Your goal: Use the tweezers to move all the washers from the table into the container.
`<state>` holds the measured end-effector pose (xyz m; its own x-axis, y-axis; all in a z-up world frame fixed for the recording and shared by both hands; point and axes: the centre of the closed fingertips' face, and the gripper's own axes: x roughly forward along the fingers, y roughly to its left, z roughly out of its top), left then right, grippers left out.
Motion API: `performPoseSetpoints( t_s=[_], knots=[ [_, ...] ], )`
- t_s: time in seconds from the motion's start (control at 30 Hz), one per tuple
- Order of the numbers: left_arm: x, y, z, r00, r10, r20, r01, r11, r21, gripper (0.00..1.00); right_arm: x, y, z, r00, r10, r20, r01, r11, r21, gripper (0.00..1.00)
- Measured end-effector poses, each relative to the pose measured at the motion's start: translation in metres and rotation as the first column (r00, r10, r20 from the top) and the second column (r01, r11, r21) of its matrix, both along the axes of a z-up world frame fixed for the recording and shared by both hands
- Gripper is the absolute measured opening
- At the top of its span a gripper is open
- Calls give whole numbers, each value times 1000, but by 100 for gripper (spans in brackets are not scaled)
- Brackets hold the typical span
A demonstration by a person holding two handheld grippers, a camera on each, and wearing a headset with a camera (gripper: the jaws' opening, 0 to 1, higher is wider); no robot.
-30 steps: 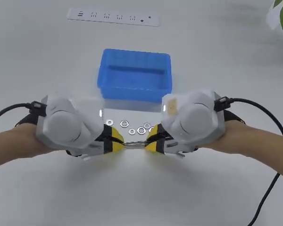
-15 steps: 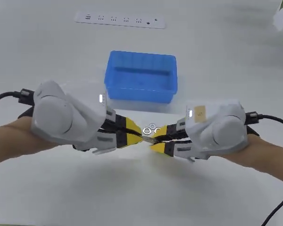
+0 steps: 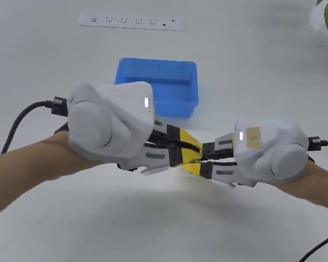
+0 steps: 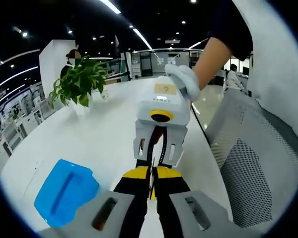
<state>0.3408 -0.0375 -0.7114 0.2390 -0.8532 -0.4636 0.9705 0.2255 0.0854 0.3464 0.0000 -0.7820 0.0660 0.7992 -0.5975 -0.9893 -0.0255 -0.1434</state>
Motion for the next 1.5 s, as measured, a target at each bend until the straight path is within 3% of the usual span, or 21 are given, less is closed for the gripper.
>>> performPoseSetpoints(
  t_s=[0.17,0.37,0.43,0.67,1.1,1.3,1.33,1.37,1.5],
  knots=[
    [3,-2,1,1000,8,-9,-8,1000,-11,7,2,0,1,1000,-17,-22,17,1000,24,7],
    [3,-4,0,1000,-15,13,15,1000,7,7,2,0,1,1000,-11,-25,11,1000,27,7],
    [4,-5,1,999,-24,36,23,1000,20,6,3,0,1,1000,-10,-20,10,1000,24,7],
    [-1,-1,2,999,-30,36,29,999,32,6,-1,5,2,1000,6,-6,-6,1000,14,7],
    [-2,15,20,999,20,32,-20,1000,-4,5,-3,20,19,999,8,32,-9,1000,18,9],
    [-8,19,29,999,10,50,-10,1000,3,6,-8,24,28,998,27,50,-29,999,30,7],
    [-8,20,31,999,23,33,-23,1000,-9,6,-8,25,31,998,27,54,-28,999,33,7],
    [-9,20,35,999,53,-13,-54,997,-46,7,-9,27,34,998,26,57,-29,999,44,7],
    [-8,25,42,998,65,6,-65,996,-58,8,-7,29,39,998,18,66,-21,998,53,7]
  ],
)
